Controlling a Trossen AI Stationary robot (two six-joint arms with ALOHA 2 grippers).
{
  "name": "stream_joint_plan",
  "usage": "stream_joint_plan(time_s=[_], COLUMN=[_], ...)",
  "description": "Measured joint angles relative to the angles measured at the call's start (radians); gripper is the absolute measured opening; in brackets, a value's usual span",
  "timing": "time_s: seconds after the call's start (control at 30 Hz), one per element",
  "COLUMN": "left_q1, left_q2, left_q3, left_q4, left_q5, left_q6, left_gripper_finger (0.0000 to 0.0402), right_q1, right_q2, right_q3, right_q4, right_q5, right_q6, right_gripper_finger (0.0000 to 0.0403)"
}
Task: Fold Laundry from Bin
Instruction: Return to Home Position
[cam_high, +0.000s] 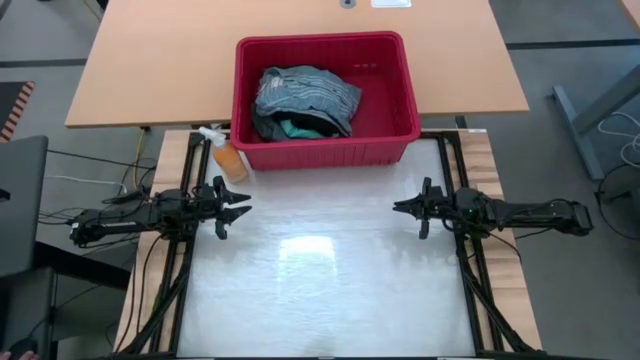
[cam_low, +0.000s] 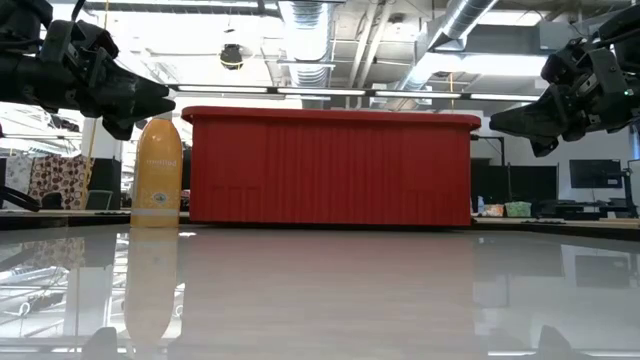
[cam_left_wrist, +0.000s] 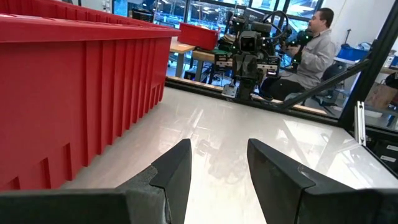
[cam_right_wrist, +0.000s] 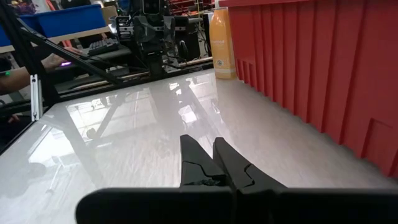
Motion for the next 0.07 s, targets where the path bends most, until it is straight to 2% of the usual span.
stream_joint_plan(time_s=[0.07], left_q1=[0.000], left_q2=[0.000], left_q3=[0.000], left_q4=[0.000], left_q5=[0.000], left_q6=[0.000], left_gripper_finger=[0.0146], right_q1=[0.000], right_q2=[0.000], right_q3=[0.000], right_q4=[0.000], right_q5=[0.000], right_q6=[0.000], right_gripper_finger=[0.0000])
